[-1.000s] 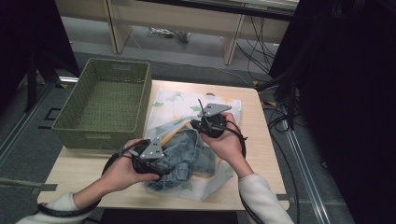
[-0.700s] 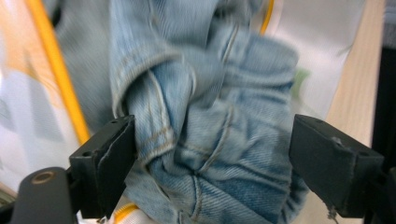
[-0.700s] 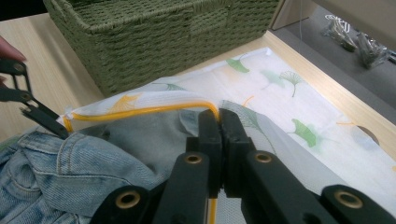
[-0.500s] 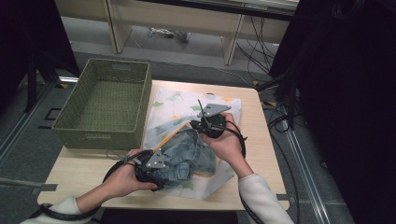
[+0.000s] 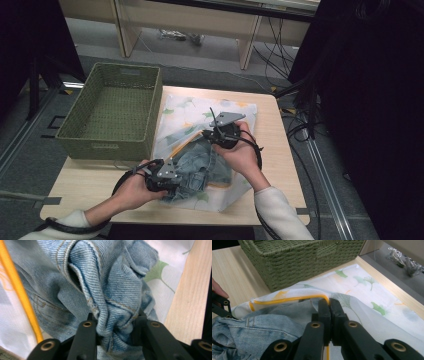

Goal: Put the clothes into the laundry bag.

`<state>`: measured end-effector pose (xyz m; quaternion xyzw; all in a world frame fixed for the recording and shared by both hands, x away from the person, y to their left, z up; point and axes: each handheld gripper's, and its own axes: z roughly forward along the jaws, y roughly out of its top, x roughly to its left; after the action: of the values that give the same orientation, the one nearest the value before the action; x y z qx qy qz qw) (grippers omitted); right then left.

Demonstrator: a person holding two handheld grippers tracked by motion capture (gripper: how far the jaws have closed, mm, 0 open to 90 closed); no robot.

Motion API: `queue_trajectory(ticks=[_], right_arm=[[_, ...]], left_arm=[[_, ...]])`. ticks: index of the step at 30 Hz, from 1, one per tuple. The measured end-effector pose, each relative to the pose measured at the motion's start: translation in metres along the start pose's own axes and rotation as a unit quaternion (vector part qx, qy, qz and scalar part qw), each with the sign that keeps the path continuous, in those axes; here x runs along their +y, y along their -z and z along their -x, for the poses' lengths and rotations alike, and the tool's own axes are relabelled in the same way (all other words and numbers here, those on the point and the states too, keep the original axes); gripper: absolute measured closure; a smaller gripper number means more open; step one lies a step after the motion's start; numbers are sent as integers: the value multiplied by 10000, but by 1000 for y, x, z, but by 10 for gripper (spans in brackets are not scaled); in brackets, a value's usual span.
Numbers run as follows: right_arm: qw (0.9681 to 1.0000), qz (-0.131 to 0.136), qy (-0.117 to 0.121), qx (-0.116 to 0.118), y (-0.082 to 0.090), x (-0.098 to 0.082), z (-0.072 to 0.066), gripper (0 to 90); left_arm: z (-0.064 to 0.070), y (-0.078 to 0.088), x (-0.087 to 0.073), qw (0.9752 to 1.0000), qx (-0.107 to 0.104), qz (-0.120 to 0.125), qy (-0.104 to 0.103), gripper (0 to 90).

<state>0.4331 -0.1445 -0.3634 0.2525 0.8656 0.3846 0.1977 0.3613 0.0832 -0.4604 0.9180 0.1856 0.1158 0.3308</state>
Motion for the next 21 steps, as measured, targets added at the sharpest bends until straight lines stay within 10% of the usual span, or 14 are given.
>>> queue_trajectory(ticks=[8,21], right_arm=[[10000,41,10,1,1,1,-1,900],[9999,141,-18,-4,5,5,-4,900]], left_arm=[[-6,21,16,9964,-114,637,552,751],[-22,54,53,9904,464,1162,581,766]])
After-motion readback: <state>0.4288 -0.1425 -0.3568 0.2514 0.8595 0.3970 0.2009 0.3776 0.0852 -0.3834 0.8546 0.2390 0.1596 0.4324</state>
